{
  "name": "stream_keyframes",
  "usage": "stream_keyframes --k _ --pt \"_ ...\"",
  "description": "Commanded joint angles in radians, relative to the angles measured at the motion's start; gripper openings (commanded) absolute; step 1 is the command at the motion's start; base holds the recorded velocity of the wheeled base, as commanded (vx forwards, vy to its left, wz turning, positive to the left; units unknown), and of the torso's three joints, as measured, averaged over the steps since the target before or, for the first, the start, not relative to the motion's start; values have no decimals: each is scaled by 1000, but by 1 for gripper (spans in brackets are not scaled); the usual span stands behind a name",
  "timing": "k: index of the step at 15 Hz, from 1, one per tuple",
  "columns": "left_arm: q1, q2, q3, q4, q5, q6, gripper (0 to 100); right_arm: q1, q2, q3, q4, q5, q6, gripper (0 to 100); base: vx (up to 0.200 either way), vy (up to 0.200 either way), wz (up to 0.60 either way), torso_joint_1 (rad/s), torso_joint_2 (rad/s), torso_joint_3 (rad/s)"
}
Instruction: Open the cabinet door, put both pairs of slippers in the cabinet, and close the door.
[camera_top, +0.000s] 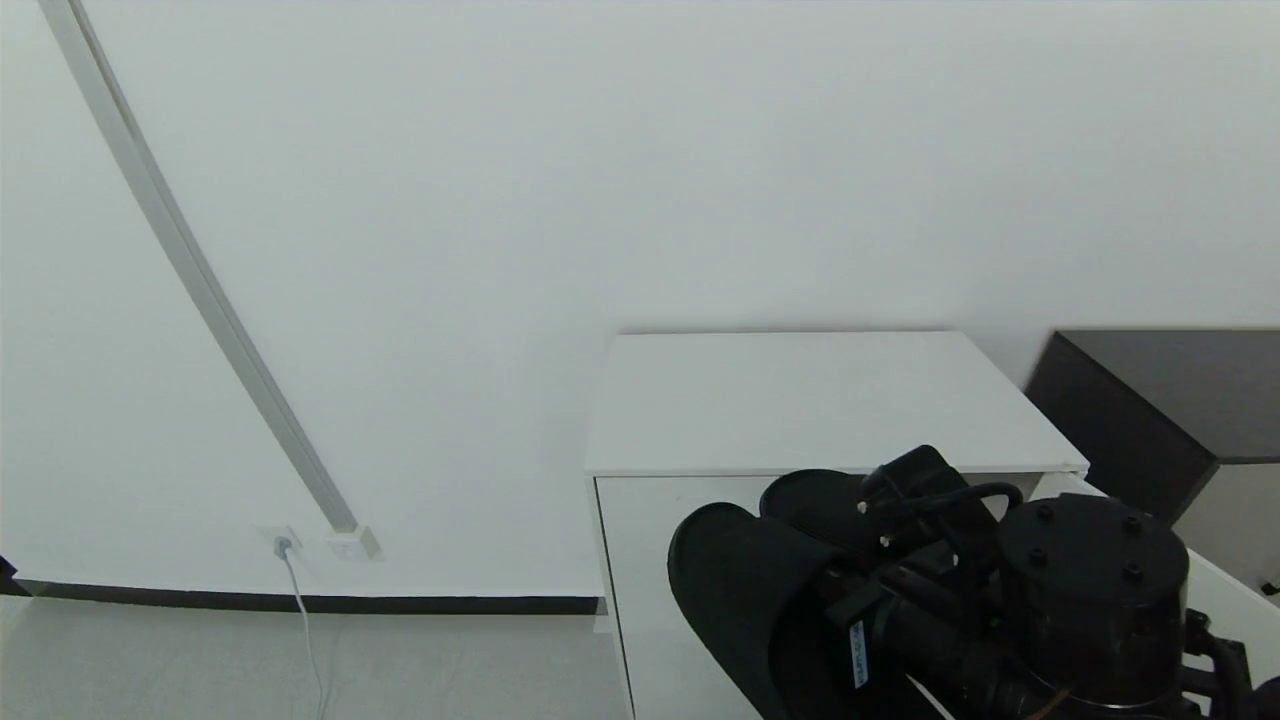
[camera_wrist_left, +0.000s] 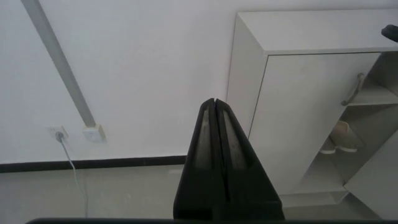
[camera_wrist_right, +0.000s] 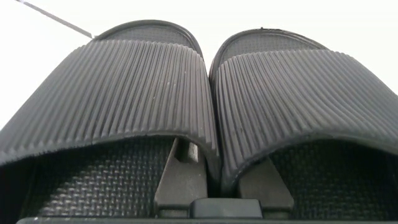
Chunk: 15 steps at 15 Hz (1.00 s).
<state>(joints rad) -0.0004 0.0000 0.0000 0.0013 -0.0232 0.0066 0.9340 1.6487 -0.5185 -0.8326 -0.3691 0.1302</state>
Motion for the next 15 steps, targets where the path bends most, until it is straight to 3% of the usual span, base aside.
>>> stream_keyframes --k 1,10,15 --pt "0 0 0 0 0 0 0 2 6 2 0 -1 0 0 0 0 0 0 0 0" --pt "0 0 0 0 0 0 0 5 -1 28 -10 -5 -6 0 0 0 0 0 0 0" --pt "0 0 0 0 0 1 0 6 0 32 -11 -5 -7 0 0 -200 0 5 1 4"
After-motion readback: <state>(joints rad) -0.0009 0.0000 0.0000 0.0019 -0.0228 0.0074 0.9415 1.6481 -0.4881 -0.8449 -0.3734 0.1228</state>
